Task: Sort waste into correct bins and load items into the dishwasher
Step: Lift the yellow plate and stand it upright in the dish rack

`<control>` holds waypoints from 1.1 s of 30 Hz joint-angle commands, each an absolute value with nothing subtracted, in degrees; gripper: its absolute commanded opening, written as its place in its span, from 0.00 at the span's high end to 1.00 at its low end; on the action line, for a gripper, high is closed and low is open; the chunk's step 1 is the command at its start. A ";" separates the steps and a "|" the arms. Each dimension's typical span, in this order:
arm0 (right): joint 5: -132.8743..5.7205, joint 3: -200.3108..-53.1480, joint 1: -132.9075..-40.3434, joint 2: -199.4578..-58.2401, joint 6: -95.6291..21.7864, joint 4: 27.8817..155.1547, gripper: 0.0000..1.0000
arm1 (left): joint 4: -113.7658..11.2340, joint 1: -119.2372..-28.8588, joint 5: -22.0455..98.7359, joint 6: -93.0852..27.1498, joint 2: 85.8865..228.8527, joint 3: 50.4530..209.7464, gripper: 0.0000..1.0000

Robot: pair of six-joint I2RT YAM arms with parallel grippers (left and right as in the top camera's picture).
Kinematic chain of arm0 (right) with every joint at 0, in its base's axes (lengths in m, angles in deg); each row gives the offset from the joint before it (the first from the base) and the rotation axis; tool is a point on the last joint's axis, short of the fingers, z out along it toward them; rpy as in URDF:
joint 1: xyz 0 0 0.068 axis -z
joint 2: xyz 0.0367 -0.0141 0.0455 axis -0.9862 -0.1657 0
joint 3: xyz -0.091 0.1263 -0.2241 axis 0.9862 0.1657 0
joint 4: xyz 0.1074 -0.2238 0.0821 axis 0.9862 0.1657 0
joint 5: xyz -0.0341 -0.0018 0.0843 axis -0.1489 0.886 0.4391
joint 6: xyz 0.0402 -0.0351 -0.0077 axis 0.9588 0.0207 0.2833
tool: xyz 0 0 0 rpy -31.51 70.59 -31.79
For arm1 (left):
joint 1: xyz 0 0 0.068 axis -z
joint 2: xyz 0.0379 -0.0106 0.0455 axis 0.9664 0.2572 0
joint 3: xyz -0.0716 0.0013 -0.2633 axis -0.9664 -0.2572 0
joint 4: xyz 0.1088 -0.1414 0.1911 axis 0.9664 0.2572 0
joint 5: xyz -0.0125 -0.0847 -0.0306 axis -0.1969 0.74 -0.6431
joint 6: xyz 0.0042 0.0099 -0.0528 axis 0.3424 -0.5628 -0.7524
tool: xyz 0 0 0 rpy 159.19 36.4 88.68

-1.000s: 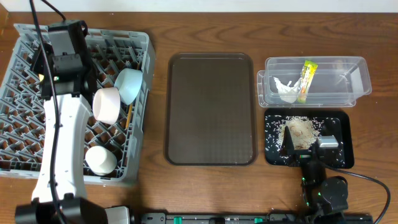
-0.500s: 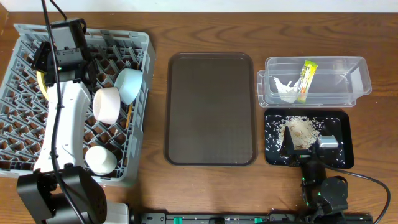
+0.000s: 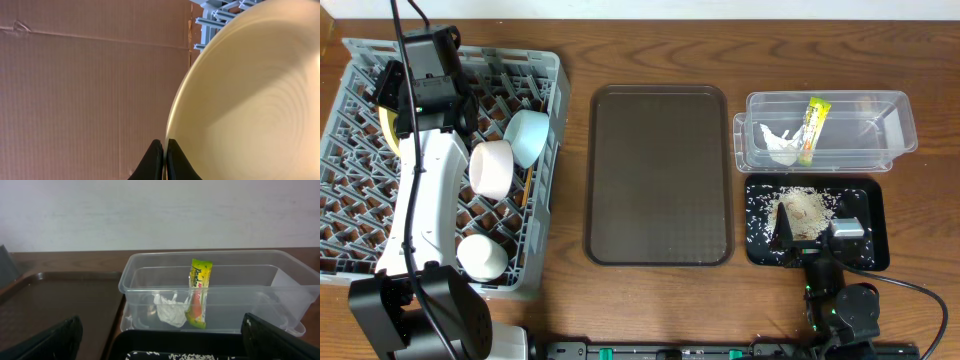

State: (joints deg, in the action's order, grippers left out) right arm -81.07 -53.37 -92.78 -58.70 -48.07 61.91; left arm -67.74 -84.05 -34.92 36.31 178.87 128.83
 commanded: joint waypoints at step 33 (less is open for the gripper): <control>-81.01 -53.15 -91.77 -58.35 -48.57 61.93 0.01 | -36.81 -67.13 15.92 -14.62 149.93 128.57 0.16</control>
State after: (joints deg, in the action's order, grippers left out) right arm -81.07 -53.37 -92.78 -58.70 -48.07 61.89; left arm -39.30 -69.38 -3.75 -8.19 152.86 128.13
